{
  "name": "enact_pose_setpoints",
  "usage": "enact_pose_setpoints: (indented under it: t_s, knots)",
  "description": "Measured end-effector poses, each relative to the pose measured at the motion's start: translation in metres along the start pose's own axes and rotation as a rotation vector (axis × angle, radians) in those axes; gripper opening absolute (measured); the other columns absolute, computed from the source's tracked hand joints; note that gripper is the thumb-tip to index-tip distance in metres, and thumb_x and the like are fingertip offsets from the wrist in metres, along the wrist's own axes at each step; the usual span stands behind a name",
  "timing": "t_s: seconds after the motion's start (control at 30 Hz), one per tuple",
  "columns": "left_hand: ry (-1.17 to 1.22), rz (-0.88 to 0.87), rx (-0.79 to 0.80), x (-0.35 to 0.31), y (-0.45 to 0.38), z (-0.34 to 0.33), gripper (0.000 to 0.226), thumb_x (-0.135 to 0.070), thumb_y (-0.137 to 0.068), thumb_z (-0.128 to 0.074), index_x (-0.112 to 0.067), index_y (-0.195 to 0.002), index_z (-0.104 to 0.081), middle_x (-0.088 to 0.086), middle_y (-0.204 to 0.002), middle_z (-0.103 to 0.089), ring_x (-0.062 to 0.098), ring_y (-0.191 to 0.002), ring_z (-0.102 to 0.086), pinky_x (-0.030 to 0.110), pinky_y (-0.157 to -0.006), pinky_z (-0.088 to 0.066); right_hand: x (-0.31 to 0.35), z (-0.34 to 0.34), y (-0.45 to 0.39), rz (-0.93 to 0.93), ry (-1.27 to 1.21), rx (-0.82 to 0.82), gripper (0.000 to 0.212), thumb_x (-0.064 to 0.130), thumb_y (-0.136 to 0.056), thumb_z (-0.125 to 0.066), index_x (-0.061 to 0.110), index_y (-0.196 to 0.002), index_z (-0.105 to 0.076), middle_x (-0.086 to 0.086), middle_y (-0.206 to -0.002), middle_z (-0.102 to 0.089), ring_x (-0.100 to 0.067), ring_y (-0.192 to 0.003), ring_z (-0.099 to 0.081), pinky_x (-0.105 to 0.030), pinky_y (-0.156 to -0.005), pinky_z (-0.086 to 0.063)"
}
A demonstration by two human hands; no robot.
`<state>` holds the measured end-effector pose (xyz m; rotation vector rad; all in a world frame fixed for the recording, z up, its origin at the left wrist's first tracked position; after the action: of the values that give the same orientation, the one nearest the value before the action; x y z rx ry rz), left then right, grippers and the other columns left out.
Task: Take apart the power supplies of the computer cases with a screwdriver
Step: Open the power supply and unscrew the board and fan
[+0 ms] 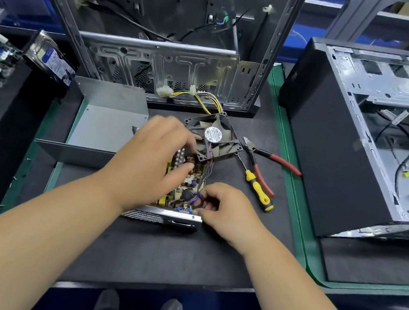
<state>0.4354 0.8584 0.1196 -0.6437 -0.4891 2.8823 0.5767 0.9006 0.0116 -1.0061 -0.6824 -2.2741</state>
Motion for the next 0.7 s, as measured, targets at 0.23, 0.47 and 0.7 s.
enact_pose_setpoints:
  t_s: [0.23,0.47,0.7]
  knots:
    - [-0.072,-0.007,0.262,0.002,0.015,-0.026,0.017,-0.031,-0.083,-0.077,-0.027,-0.099,-0.078,-0.006,-0.087,-0.056,0.021,-0.089,-0.051,0.035,-0.087,-0.038,0.008,0.003,0.002,0.051,0.142,-0.035,0.014,0.015,-0.076,-0.082,0.023,-0.086,-0.076,0.013,-0.073,-0.051,-0.003,-0.07,-0.051,-0.018,-0.061,-0.036]
    - [-0.125,0.17,0.334,0.01,0.008,-0.043,0.029,-0.06,-0.081,-0.069,-0.043,-0.105,-0.075,-0.014,-0.081,-0.03,0.013,-0.092,-0.029,0.029,-0.079,-0.019,0.014,0.004,0.008,0.093,0.214,-0.094,0.009,0.019,-0.082,-0.078,0.02,-0.091,-0.076,0.013,-0.076,-0.051,-0.013,-0.077,-0.054,-0.029,-0.066,-0.044]
    - [-0.031,0.241,0.312,0.013,0.012,-0.045,0.014,-0.047,-0.078,-0.076,-0.04,-0.09,-0.077,-0.012,-0.083,-0.032,0.016,-0.093,-0.033,0.03,-0.078,-0.019,0.02,0.002,0.01,0.107,0.238,-0.126,0.007,0.015,-0.081,-0.076,0.015,-0.087,-0.074,0.007,-0.078,-0.053,-0.014,-0.074,-0.053,-0.028,-0.064,-0.044]
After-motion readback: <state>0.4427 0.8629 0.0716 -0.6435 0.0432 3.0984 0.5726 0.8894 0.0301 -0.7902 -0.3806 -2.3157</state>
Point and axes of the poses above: each hand's wrist, its own y-axis away from the middle knuckle, its own z-axis out of the back of the hand, x = y × z, the point moved 7 cm from there along -y, towards the middle knuckle
